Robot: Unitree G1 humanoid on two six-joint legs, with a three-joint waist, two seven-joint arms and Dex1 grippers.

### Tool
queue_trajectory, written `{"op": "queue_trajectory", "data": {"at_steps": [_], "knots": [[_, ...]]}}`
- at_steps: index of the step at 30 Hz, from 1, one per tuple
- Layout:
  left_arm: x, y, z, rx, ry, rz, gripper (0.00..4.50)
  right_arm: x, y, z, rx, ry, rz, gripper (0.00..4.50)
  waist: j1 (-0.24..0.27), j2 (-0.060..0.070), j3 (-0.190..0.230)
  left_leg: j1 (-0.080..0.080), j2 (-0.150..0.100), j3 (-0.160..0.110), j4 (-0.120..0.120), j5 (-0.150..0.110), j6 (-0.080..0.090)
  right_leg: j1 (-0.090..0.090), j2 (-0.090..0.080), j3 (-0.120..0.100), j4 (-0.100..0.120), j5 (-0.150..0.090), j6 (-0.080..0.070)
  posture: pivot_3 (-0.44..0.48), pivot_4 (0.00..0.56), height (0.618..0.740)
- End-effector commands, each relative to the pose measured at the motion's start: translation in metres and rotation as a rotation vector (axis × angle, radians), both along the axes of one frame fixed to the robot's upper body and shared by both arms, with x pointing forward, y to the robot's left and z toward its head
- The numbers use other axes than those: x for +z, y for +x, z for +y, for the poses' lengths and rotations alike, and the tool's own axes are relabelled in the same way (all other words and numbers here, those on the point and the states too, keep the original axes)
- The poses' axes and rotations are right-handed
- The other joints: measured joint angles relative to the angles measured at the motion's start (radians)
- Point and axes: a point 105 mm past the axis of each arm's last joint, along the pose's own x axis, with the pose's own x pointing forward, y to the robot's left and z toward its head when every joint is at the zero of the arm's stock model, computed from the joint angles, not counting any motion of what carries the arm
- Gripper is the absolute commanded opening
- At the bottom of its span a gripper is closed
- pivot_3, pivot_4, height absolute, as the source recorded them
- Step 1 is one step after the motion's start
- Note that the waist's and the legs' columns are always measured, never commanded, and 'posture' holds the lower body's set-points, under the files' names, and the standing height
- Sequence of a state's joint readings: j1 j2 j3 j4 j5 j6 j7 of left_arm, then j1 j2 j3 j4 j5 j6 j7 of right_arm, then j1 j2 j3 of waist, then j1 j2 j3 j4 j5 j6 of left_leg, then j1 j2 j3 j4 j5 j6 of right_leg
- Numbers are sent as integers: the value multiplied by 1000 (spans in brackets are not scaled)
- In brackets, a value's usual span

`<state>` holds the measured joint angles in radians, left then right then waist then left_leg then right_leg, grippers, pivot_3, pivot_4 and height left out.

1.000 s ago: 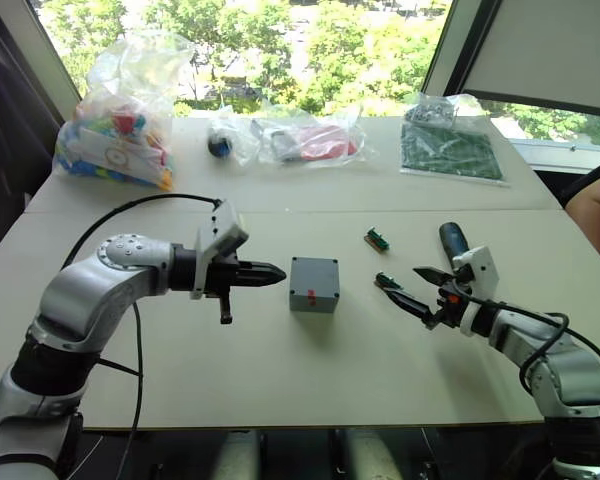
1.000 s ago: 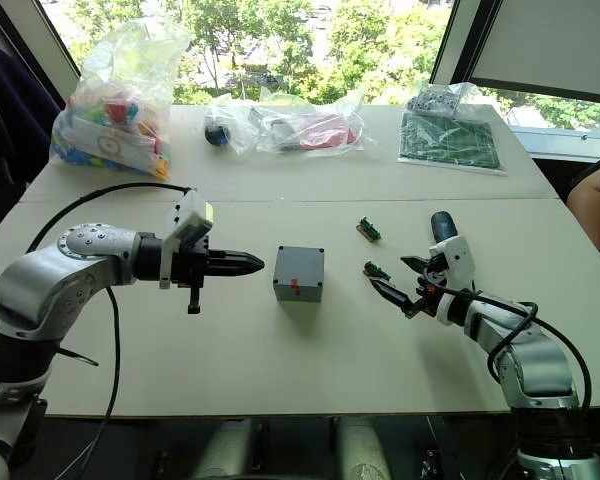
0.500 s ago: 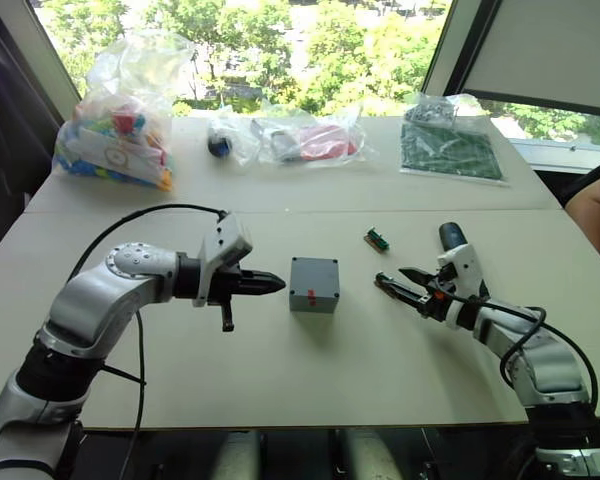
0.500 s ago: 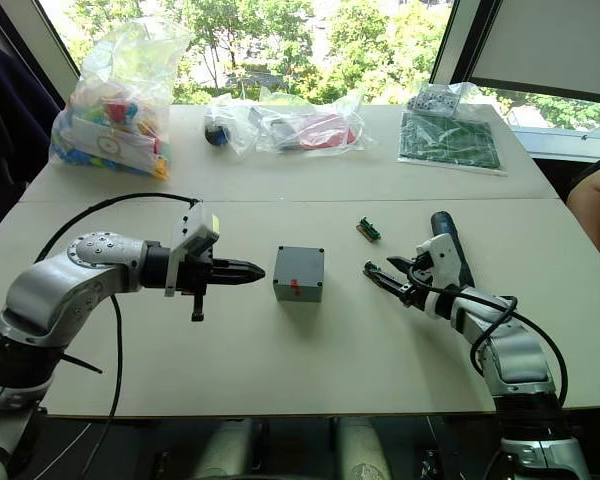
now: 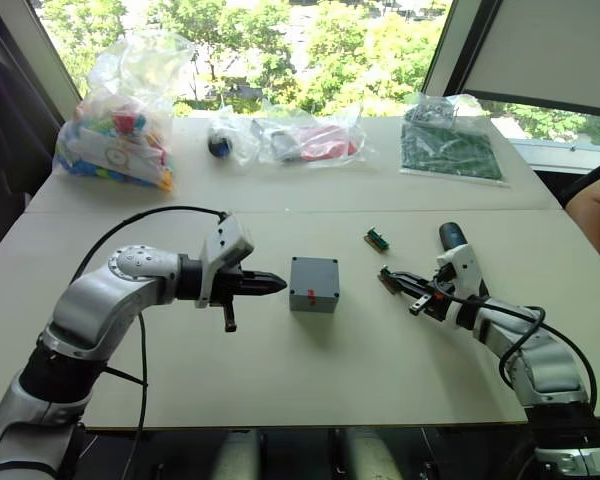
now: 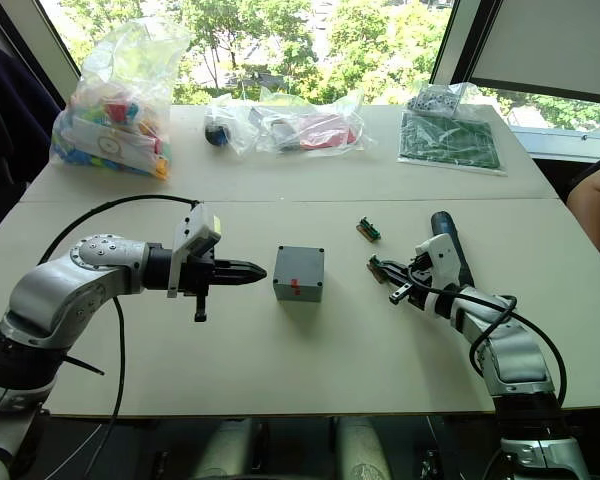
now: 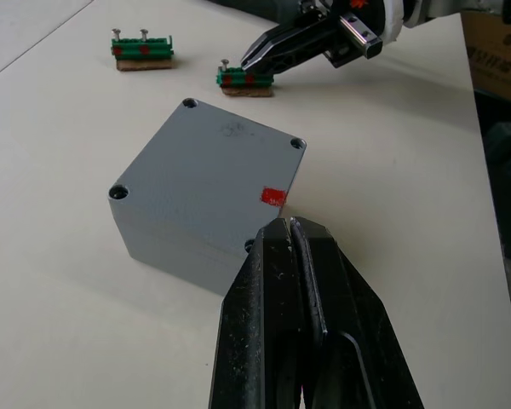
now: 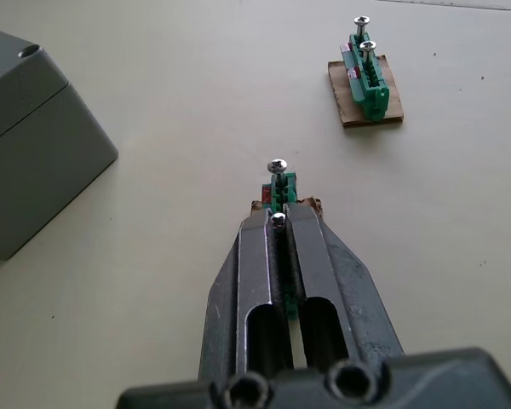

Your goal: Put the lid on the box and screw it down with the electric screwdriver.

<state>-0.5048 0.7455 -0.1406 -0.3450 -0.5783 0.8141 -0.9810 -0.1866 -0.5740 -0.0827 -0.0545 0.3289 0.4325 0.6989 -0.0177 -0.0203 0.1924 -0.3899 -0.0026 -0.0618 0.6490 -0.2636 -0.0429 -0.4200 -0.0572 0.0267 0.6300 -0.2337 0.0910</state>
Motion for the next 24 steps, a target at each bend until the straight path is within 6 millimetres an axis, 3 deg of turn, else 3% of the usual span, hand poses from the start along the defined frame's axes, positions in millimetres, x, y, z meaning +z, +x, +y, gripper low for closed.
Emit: {"op": "queue_trajectory", "data": {"at_steps": [1,20,24], "knots": [[8,0,0,-4,-13,-43,0,10,0,3,17,-2,-51,96,0,0,0,0,0,0,0,0,0,0,0,0,0,0,0,0,150,740],[5,1,-1,-5,-16,-31,0,26,-3,4,18,78,-115,96,0,0,0,0,0,0,0,0,0,0,0,0,0,1,1,0,150,740],[5,1,2,6,-20,-28,0,37,-3,0,3,91,-144,96,1,0,0,0,0,0,0,0,0,0,0,0,0,1,2,0,150,740]]}}
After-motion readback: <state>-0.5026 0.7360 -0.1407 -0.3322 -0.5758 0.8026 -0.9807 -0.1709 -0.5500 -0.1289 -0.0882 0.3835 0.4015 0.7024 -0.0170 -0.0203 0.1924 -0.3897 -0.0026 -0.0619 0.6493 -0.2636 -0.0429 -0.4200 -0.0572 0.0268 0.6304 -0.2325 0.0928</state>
